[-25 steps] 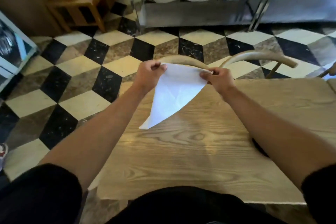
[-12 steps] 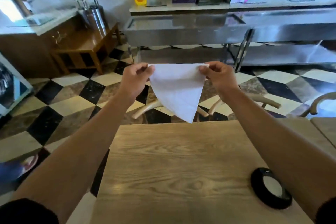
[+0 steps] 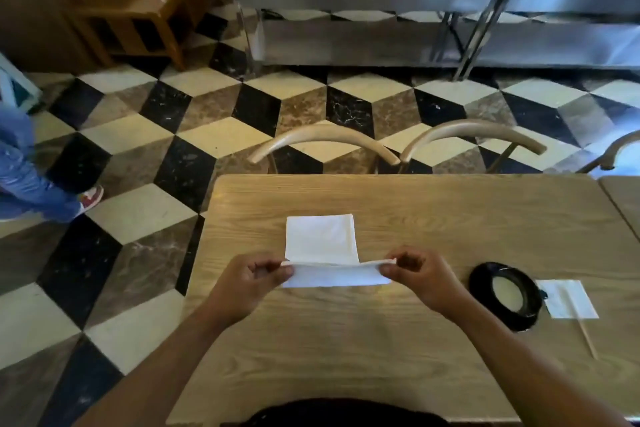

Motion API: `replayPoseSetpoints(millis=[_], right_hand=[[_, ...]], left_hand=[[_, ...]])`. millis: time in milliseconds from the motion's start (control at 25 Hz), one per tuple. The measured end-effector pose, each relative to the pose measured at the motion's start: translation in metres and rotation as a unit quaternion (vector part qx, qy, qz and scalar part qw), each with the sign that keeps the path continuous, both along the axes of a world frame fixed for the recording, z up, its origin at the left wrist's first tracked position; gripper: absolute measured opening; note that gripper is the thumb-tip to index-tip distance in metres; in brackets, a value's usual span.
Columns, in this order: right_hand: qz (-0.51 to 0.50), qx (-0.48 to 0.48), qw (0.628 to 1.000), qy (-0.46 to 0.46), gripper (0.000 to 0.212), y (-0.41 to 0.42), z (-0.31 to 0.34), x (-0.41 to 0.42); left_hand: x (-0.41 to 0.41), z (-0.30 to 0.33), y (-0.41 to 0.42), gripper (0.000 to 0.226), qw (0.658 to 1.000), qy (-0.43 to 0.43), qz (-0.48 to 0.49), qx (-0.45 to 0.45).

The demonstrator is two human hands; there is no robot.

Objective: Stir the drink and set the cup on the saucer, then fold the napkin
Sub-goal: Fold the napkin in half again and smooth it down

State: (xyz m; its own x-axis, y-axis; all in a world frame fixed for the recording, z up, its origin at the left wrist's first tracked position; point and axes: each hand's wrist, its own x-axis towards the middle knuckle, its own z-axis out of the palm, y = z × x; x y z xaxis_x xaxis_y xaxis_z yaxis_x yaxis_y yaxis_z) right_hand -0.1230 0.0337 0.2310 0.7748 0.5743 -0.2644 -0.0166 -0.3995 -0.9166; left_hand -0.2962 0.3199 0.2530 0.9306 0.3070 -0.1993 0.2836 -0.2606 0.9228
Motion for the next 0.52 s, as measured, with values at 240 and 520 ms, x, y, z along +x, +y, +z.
replayPoseSetpoints(millis=[240, 520], right_hand=[[0.003, -0.029, 0.993, 0.118, 0.011, -0.022, -0.057, -0.067], [-0.091, -0.053, 0.981, 0.161, 0.013, -0.009, -0.079, -0.087]], left_hand=[[-0.055, -0.076, -0.017, 0.032, 0.987, 0.103, 0.046, -0.111], [-0.055, -0.099, -0.016, 0.016, 0.984, 0.136, 0.067, -0.089]])
